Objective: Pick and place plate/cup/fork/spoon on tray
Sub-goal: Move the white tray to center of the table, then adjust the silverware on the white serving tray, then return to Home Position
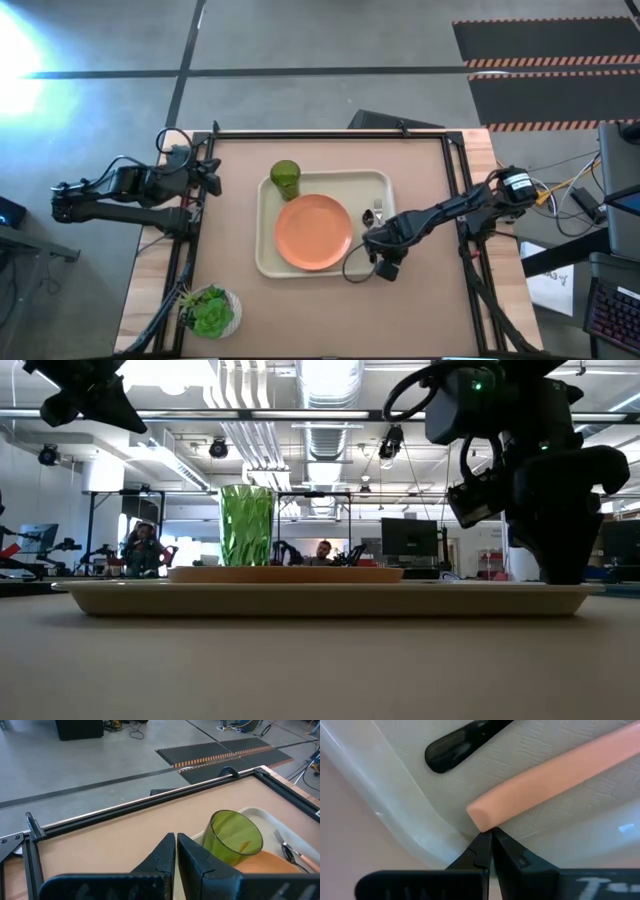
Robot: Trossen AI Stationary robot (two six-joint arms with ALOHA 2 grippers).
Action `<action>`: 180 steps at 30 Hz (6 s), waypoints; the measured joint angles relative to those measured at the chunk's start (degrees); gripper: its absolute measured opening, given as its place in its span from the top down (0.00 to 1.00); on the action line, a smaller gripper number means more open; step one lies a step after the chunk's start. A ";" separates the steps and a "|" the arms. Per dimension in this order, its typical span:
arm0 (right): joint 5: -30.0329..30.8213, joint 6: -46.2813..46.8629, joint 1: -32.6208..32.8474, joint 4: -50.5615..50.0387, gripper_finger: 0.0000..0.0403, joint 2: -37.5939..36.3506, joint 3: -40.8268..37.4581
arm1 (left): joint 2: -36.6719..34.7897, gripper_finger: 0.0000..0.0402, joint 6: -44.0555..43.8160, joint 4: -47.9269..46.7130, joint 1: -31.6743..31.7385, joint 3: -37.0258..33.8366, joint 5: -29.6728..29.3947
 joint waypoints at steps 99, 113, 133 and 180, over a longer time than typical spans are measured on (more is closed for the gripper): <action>27.36 0.77 -0.89 15.08 0.98 -17.29 -8.55 | -3.54 1.00 12.31 -1.36 -0.02 -0.59 19.80; 19.73 8.19 1.97 18.58 0.98 -17.29 -11.99 | -3.52 1.00 12.41 -1.42 -0.02 -0.63 19.80; 19.73 11.71 4.42 29.15 0.98 -17.25 -18.29 | -3.76 1.00 12.48 -1.42 -0.02 -0.68 19.78; 17.85 10.98 4.57 34.25 0.98 -12.02 -18.64 | -3.76 1.00 13.51 -1.40 -0.04 -0.68 19.76</action>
